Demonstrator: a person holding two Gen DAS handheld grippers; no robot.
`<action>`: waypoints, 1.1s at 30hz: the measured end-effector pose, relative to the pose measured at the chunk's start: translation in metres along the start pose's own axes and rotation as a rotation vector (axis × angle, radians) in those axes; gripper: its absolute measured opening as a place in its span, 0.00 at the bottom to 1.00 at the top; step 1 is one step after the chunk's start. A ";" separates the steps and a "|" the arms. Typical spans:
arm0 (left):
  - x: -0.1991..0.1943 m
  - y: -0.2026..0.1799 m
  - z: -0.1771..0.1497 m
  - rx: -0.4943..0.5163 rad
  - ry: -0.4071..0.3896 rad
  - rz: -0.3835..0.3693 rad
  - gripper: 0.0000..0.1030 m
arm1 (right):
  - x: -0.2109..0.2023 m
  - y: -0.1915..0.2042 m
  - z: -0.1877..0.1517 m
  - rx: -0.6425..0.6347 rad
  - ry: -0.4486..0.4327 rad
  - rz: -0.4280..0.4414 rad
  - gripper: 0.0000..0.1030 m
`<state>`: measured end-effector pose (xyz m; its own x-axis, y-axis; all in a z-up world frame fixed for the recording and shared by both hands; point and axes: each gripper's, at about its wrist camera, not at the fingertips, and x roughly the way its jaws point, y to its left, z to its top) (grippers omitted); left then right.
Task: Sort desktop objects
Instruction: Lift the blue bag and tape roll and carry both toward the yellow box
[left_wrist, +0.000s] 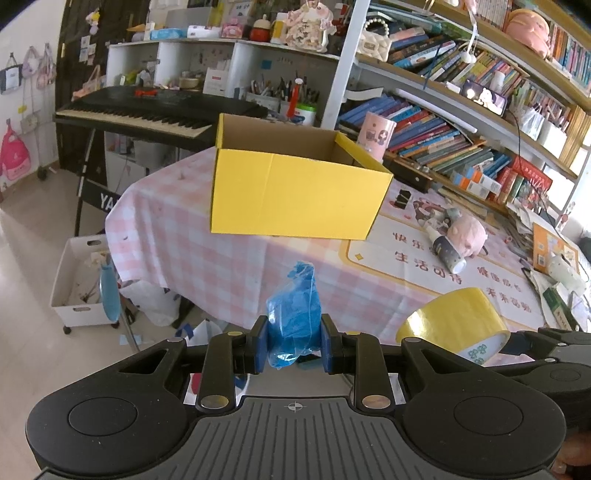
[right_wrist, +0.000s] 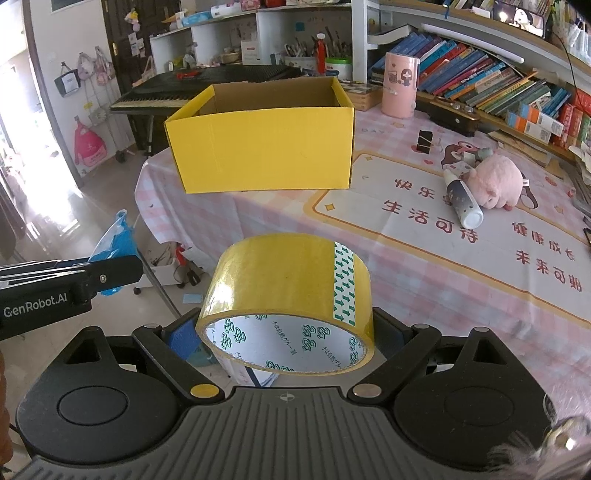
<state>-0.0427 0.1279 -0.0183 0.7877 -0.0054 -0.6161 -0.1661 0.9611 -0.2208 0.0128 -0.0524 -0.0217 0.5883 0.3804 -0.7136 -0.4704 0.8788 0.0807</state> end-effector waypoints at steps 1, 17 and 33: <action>0.000 0.000 0.000 -0.001 -0.001 0.000 0.25 | 0.000 0.001 0.000 -0.001 0.000 -0.001 0.90; 0.000 0.008 0.005 -0.004 -0.015 -0.006 0.25 | 0.004 0.009 0.007 -0.011 -0.003 -0.003 0.90; 0.006 0.013 0.011 -0.010 -0.006 -0.007 0.25 | 0.013 0.014 0.016 -0.029 0.006 0.004 0.90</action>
<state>-0.0340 0.1429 -0.0167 0.7922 -0.0109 -0.6102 -0.1663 0.9581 -0.2331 0.0240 -0.0304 -0.0184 0.5824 0.3816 -0.7178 -0.4915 0.8686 0.0630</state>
